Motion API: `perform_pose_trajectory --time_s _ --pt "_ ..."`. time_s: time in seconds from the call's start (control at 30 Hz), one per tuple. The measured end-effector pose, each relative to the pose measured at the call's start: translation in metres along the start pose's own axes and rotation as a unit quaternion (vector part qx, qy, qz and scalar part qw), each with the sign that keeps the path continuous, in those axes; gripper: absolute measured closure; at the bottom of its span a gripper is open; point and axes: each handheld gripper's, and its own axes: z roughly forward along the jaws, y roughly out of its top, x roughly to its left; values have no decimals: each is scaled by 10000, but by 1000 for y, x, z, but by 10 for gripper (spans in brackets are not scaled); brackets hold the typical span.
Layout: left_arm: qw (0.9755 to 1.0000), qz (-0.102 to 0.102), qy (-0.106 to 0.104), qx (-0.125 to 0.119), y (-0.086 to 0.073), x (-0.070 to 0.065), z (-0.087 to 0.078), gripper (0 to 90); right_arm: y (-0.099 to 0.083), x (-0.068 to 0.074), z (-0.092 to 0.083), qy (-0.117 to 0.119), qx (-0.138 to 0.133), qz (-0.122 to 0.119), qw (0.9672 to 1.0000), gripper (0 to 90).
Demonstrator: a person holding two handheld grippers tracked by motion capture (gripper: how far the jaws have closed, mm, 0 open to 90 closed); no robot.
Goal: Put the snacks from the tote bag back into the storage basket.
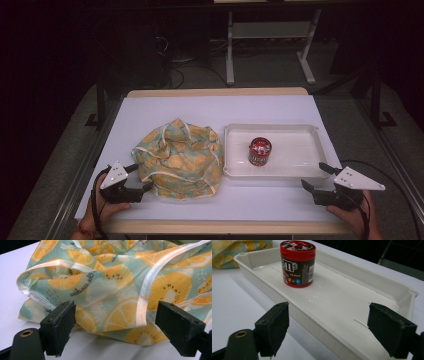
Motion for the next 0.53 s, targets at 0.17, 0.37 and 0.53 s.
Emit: perform_pose_trajectory --time_s 0.17,0.37,0.53 --pt "10000 5 -7 0 1 1 2 161 1 2 1 58 -14 -1 10000 172" --pt "10000 7 -15 5 2 2 3 161 2 3 2 43 15 -43 10000 171" --pt "10000 -18 5 2 2 2 3 161 4 2 -1 60 -13 33 10000 171"
